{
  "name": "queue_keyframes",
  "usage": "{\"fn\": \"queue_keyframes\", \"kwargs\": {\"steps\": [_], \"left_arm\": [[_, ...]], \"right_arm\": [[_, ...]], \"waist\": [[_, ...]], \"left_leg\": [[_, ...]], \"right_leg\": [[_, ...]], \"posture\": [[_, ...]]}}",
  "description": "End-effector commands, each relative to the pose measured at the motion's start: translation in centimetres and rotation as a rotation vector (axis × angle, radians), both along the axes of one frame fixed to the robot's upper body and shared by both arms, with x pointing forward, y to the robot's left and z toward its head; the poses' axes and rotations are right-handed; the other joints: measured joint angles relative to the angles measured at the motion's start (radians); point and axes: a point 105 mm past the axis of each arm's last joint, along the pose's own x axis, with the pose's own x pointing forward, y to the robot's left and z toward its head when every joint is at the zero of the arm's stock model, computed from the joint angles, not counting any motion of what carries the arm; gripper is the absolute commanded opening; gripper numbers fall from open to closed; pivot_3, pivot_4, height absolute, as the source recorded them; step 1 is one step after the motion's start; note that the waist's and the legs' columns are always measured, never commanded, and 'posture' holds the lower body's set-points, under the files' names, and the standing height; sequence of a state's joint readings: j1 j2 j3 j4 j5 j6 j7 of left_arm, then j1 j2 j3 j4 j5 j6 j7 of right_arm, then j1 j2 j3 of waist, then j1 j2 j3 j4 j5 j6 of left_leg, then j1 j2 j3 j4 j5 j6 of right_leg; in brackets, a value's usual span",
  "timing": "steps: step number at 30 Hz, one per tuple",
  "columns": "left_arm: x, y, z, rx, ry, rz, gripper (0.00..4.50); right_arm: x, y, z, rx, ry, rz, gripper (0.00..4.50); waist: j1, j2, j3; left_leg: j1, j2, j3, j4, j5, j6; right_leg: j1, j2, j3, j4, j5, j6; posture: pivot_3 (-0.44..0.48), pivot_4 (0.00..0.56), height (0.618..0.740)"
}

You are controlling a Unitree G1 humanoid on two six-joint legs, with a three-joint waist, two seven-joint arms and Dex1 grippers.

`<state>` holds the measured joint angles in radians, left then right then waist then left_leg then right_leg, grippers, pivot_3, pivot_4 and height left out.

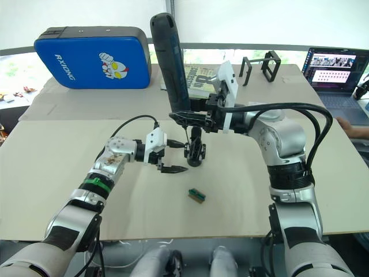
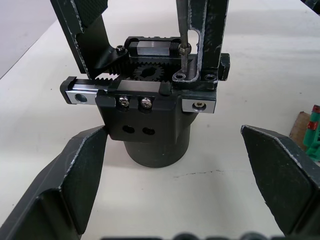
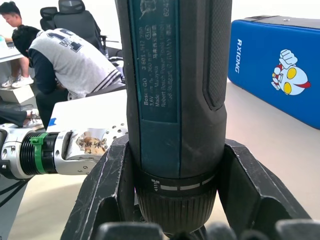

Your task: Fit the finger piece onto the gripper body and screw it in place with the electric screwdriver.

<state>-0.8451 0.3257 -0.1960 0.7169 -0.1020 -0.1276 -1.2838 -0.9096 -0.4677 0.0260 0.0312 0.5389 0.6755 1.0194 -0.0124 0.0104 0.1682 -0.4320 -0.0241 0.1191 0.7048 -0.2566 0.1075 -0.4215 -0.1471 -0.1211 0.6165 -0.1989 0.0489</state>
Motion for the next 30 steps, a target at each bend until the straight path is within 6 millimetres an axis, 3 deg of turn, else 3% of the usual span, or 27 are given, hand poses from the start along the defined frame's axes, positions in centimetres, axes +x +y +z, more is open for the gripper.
{"fn": "queue_keyframes", "kwargs": {"steps": [1,30], "left_arm": [[0.11,-0.13,1.06,-0.007,-0.042,-0.013,4.50],[0.05,-0.19,1.06,-0.009,-0.046,-0.013,4.50]], "right_arm": [[-0.57,-0.03,1.81,0.034,-0.092,0.012,1.92],[-0.60,0.07,1.49,0.026,-0.091,0.012,1.92]], "waist": [[0.000,0.000,0.000],[0.000,0.000,0.000]], "left_leg": [[0.000,0.000,0.000,0.000,0.000,0.000],[0.000,0.000,0.000,0.000,0.000,0.000]], "right_leg": [[0.000,0.000,0.000,0.000,0.000,0.000],[0.000,0.000,0.000,0.000,0.000,0.000]], "posture": [[0.000,0.150,0.740],[0.000,0.150,0.740]]}}
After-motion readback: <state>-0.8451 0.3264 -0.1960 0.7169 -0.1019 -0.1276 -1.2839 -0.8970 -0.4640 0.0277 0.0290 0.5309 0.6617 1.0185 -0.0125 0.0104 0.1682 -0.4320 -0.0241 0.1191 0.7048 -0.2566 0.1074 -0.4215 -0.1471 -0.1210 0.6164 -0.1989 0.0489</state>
